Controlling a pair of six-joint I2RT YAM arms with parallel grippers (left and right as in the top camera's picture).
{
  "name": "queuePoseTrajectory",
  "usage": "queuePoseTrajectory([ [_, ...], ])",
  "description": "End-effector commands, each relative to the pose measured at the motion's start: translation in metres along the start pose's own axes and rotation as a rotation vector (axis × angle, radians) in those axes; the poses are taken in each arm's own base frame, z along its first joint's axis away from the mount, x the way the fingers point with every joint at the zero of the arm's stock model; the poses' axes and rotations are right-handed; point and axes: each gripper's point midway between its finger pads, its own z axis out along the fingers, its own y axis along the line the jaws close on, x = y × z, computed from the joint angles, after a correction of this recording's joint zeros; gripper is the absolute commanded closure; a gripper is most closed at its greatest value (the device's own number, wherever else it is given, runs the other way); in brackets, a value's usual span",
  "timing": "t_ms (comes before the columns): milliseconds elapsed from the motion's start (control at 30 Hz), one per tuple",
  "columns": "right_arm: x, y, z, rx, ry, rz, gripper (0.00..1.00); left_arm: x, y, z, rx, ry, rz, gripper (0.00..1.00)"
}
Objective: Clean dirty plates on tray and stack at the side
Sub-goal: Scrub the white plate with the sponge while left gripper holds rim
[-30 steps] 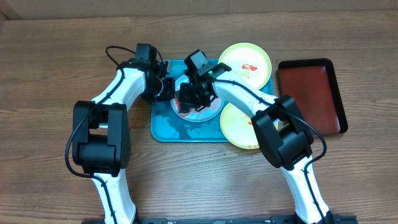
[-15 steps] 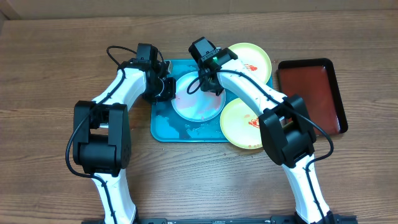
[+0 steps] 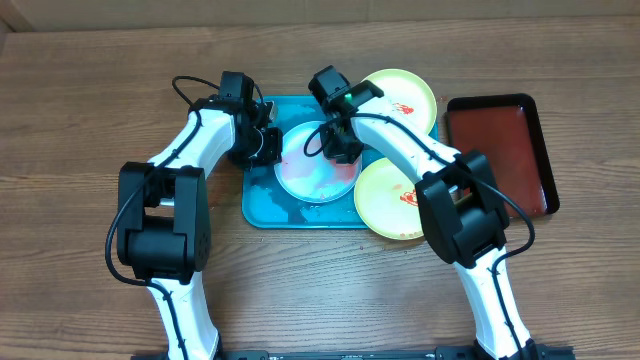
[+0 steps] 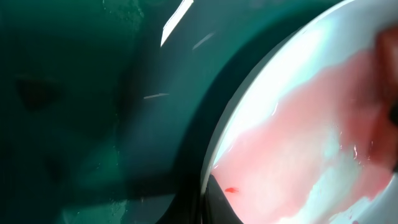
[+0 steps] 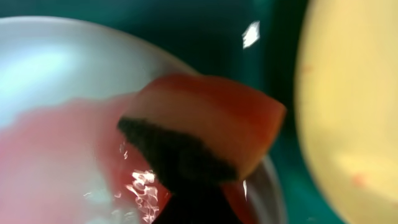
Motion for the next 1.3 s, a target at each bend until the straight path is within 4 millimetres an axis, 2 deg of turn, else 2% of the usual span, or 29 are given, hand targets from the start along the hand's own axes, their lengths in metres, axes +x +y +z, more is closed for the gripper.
queuePoseTrajectory([
  [0,0.038,0.065,0.007,-0.33,0.165,-0.028,0.96,0.01,0.005,0.01,-0.008,0.041,0.007,0.96],
  [133,0.036,0.096,0.003,-0.406,0.139,-0.031,0.96,0.011,-0.003,0.01,0.035,0.045,0.006,0.96],
  [333,0.027,0.118,0.004,-0.408,0.073,0.008,0.96,0.011,-0.006,0.01,0.055,0.047,0.005,0.96],
  [467,0.036,0.118,0.005,-0.393,0.105,0.019,0.96,0.011,-0.006,0.01,0.054,0.047,0.005,0.96],
  [633,0.053,0.107,0.007,-0.34,0.173,0.033,0.96,0.011,-0.005,0.01,0.051,0.047,0.005,0.96],
  [700,0.057,0.09,0.01,-0.268,0.186,0.043,0.96,0.011,-0.005,0.01,0.046,0.047,0.005,0.96],
  [800,0.057,0.055,0.012,-0.12,0.184,0.048,0.96,0.011,-0.005,0.01,0.046,0.047,0.005,0.96],
  [967,0.043,-0.021,0.005,0.205,0.122,0.068,0.96,0.011,-0.003,0.01,0.035,0.045,0.005,0.96],
  [1000,0.035,-0.044,0.001,0.303,0.09,0.057,0.96,0.011,0.001,0.01,0.013,0.044,0.005,0.96],
  [1167,0.019,-0.066,-0.004,0.409,0.02,0.02,0.96,0.011,0.005,0.01,-0.01,0.045,0.004,0.96],
  [1267,0.002,-0.068,-0.006,0.431,-0.059,0.029,0.96,0.012,0.007,0.01,-0.022,0.049,0.003,0.96],
])
